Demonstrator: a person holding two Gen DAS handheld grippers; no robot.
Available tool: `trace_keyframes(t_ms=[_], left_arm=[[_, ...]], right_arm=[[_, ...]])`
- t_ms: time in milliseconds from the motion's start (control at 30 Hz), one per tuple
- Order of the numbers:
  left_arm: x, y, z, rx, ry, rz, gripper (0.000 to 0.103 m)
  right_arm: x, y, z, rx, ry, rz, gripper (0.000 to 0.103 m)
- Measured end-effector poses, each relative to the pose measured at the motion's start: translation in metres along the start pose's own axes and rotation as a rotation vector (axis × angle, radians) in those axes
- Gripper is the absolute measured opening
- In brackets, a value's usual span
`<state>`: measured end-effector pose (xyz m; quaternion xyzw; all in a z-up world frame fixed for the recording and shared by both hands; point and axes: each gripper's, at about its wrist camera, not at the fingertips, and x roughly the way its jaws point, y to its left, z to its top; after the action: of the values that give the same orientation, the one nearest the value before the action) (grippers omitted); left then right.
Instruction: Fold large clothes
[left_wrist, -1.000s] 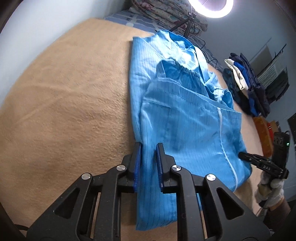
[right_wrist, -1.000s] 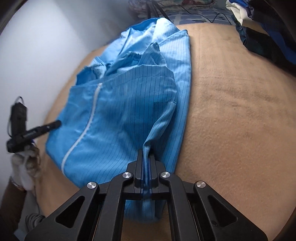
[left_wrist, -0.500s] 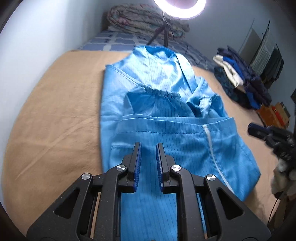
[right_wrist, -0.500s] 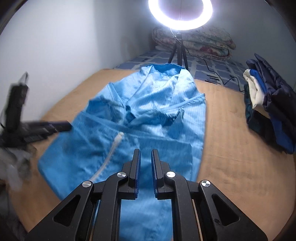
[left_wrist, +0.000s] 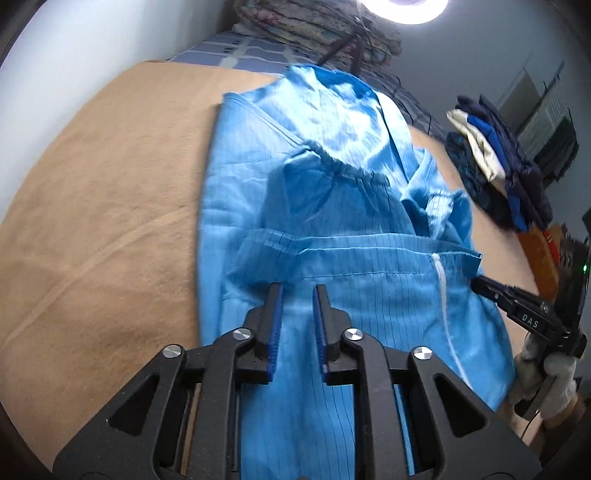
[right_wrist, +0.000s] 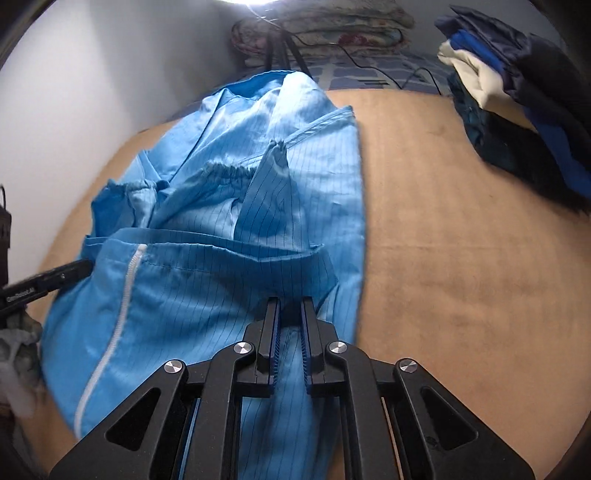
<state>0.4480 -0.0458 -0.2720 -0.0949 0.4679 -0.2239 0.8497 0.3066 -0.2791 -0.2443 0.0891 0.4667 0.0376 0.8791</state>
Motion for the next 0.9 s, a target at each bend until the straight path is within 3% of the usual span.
trace_keyframes(t_ms=[67,100,167,333,400,467,500,633,733,800,867,900], left_arm=[[-0.021,0.011,-0.006,-0.048,-0.023,-0.035,0.049],[-0.030,0.018,-0.009,-0.064,-0.036,-0.039,0.055],[-0.045,0.032,-0.016,-0.105,-0.041,-0.055,0.056],[-0.051,0.064,-0.040,-0.226,0.045,-0.131,0.056],[-0.050,0.064,-0.050,-0.227,0.065,-0.123,0.056],[-0.050,0.059,-0.058,-0.208,0.061,-0.102,0.056],[-0.051,0.057,-0.061,-0.202,0.057,-0.096,0.056],[-0.052,0.048,-0.069,-0.167,0.058,-0.076,0.056],[-0.050,0.050,-0.065,-0.204,0.072,-0.110,0.056],[-0.045,0.056,-0.062,-0.257,0.085,-0.148,0.056],[-0.040,0.062,-0.060,-0.304,0.088,-0.187,0.056],[-0.038,0.062,-0.059,-0.313,0.089,-0.193,0.056]], right_arm=[[-0.020,-0.008,-0.003,0.033,-0.021,0.053,0.012],[-0.031,-0.015,-0.008,0.062,-0.026,0.100,0.017],[-0.046,-0.029,-0.020,0.113,-0.011,0.183,0.038],[-0.071,-0.043,-0.063,0.172,0.046,0.316,0.038],[-0.069,-0.039,-0.074,0.152,0.068,0.294,0.038],[-0.064,-0.028,-0.087,0.098,0.101,0.199,0.025],[-0.062,-0.024,-0.095,0.083,0.109,0.168,0.024],[-0.072,-0.012,-0.111,0.032,0.107,0.127,0.024],[-0.085,-0.014,-0.103,0.016,0.125,0.164,0.024],[-0.094,-0.027,-0.092,0.060,0.080,0.220,0.030],[-0.092,-0.041,-0.083,0.133,0.048,0.278,0.057],[-0.087,-0.048,-0.079,0.174,0.043,0.315,0.058]])
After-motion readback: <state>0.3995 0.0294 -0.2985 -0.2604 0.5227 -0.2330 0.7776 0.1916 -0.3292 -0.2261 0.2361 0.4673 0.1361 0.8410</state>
